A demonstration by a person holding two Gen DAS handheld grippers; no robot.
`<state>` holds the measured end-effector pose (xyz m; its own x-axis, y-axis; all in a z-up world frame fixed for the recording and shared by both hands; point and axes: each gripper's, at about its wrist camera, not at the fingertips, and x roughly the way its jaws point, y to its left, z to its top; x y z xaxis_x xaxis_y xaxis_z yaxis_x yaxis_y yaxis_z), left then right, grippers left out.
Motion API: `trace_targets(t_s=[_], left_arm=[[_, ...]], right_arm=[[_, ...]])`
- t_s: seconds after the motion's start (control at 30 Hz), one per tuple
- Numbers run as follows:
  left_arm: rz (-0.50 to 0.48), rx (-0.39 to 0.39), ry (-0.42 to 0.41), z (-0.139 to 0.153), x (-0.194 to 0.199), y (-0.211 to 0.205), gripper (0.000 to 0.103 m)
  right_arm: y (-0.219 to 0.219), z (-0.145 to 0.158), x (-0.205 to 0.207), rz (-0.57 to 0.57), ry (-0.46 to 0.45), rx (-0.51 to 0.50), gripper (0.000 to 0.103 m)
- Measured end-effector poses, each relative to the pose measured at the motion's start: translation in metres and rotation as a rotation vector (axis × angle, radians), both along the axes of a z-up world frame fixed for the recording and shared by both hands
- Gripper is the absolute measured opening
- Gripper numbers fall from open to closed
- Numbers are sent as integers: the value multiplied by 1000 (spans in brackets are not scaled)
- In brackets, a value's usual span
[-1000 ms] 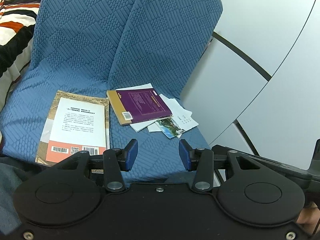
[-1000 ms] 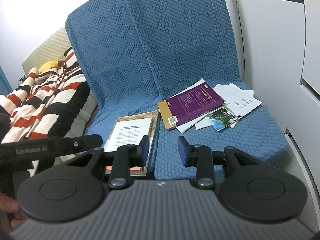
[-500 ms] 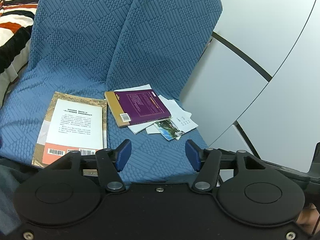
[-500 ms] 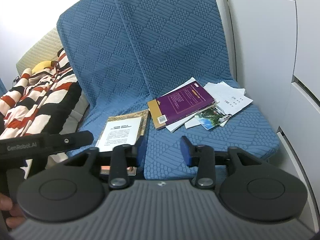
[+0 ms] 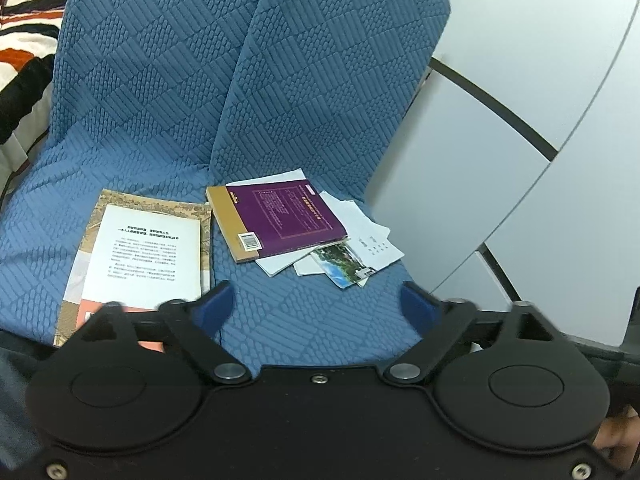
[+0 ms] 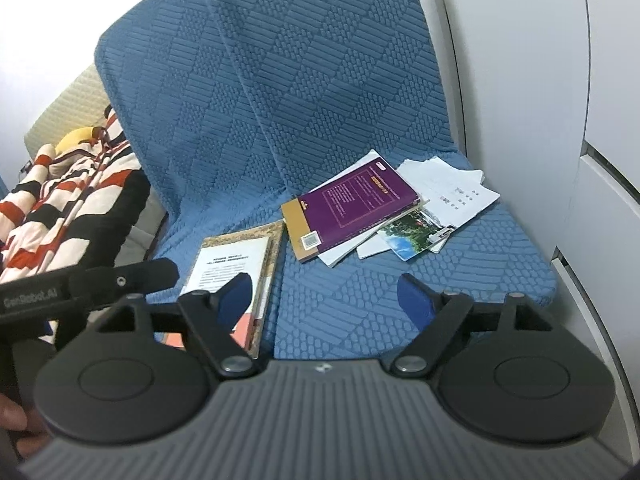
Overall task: Organize objects
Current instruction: 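Move both open grippers toward the barcode edge of the purple book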
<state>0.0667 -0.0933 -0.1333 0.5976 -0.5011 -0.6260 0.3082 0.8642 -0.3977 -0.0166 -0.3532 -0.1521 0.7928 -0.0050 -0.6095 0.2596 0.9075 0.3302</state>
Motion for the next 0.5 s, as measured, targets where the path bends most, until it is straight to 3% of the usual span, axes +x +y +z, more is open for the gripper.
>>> trace_targets(t_s=[0.5], left_arm=[[40,38,69,-42,67,-25,99]], right_arm=[[-39,-32,44,-27,67,7,83]])
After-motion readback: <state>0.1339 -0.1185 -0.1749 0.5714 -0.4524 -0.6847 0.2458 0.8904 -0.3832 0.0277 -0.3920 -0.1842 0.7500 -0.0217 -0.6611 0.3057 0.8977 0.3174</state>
